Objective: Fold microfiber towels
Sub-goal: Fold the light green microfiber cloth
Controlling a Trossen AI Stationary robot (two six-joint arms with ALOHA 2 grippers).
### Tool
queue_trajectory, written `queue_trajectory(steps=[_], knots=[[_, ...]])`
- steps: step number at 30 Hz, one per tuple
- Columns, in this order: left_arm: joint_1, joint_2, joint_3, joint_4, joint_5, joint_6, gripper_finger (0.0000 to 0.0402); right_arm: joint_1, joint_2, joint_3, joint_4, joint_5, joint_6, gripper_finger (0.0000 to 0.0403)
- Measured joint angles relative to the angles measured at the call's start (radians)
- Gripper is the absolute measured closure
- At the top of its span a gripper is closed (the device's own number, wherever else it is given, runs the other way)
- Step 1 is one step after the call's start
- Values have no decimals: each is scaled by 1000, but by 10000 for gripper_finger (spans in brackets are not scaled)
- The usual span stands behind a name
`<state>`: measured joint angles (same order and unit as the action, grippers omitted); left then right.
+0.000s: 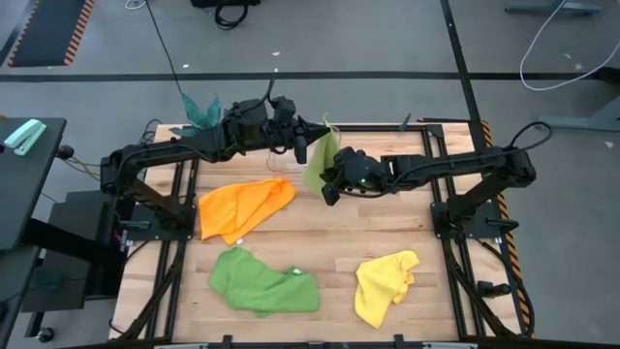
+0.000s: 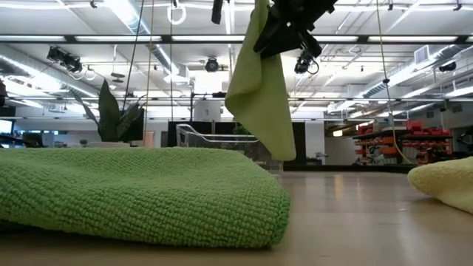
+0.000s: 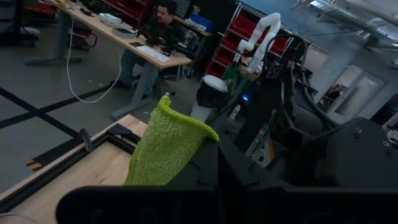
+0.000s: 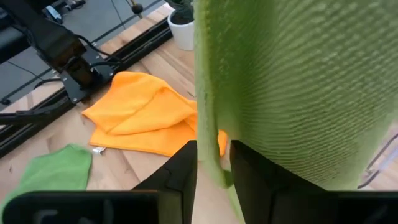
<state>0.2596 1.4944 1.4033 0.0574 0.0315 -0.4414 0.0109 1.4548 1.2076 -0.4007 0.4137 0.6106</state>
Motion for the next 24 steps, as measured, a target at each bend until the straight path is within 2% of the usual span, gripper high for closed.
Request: queue_trajectory(steps=[16, 24], knots=[[0, 0, 0, 48, 23, -20, 401, -57, 43, 0, 42, 2, -9, 305], [1, 0, 0, 48, 26, -18, 401, -63, 43, 0, 51, 1, -18, 342]])
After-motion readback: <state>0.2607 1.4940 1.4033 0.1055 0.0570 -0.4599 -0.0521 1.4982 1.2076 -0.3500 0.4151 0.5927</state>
